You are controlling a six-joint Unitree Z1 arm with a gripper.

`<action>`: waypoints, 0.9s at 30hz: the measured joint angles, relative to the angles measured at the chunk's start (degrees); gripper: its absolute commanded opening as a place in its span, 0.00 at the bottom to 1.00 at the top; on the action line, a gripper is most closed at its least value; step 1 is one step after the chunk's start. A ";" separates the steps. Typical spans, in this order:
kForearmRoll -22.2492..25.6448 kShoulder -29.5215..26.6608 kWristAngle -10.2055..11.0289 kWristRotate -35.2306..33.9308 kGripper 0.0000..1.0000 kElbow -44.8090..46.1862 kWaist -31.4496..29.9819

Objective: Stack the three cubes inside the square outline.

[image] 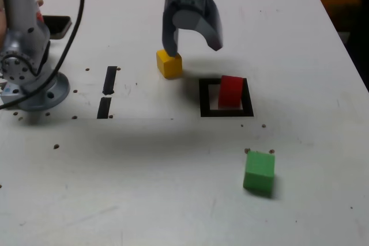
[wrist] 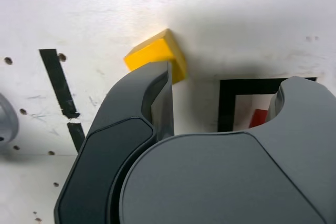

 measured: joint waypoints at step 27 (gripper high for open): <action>-0.08 3.25 1.09 -4.79 0.80 7.21 3.75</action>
